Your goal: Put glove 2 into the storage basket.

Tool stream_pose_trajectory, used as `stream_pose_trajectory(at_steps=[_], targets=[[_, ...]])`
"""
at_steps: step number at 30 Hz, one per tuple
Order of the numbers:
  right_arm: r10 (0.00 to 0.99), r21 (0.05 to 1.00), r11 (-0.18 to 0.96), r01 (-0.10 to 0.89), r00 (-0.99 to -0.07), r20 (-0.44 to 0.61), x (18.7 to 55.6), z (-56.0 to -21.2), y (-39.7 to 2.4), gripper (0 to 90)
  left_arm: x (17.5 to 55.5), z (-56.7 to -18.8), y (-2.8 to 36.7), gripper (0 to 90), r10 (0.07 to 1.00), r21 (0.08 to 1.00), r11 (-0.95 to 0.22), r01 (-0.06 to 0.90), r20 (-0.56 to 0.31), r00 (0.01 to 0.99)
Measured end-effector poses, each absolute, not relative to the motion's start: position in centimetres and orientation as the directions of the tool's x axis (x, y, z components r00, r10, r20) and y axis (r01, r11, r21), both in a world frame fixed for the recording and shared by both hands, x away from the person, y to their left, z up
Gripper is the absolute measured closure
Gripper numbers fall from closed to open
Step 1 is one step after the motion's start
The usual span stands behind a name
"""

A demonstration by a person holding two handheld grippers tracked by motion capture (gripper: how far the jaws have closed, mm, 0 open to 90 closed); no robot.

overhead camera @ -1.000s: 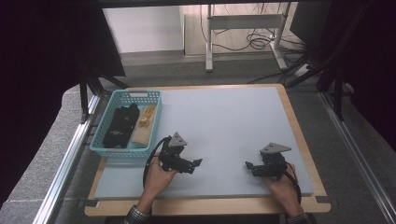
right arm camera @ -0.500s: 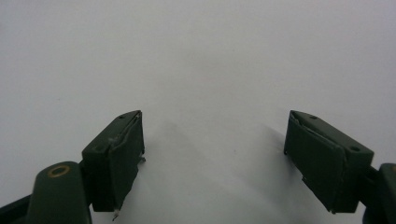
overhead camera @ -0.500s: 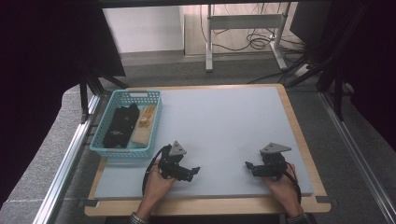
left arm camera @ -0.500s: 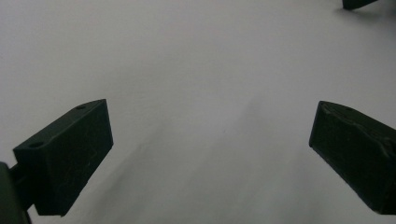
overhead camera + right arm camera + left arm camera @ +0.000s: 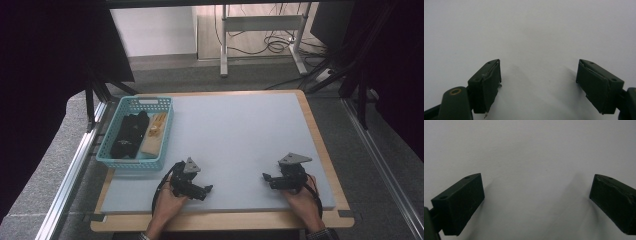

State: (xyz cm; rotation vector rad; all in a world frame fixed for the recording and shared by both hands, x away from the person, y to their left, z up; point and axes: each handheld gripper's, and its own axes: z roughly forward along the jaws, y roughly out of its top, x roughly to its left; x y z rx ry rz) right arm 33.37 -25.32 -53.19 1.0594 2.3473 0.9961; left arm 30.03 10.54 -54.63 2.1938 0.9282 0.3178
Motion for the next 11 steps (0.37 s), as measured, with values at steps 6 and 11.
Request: stream_pose_trajectory(at_steps=[6,11], targets=[[0.763,0.734,0.465,0.495,-0.645,-0.049,33.37,-53.19,-25.32,19.4,30.05,-54.71,10.35,0.0,0.706,0.689,-0.493,0.53,-0.039,0.707],[0.764,0.734,0.464,0.496,-0.644,-0.047,33.36,-53.22,-25.32,19.1,30.03,-54.73,10.34,0.0,0.707,0.69,-0.492,0.531,-0.04,0.707]])
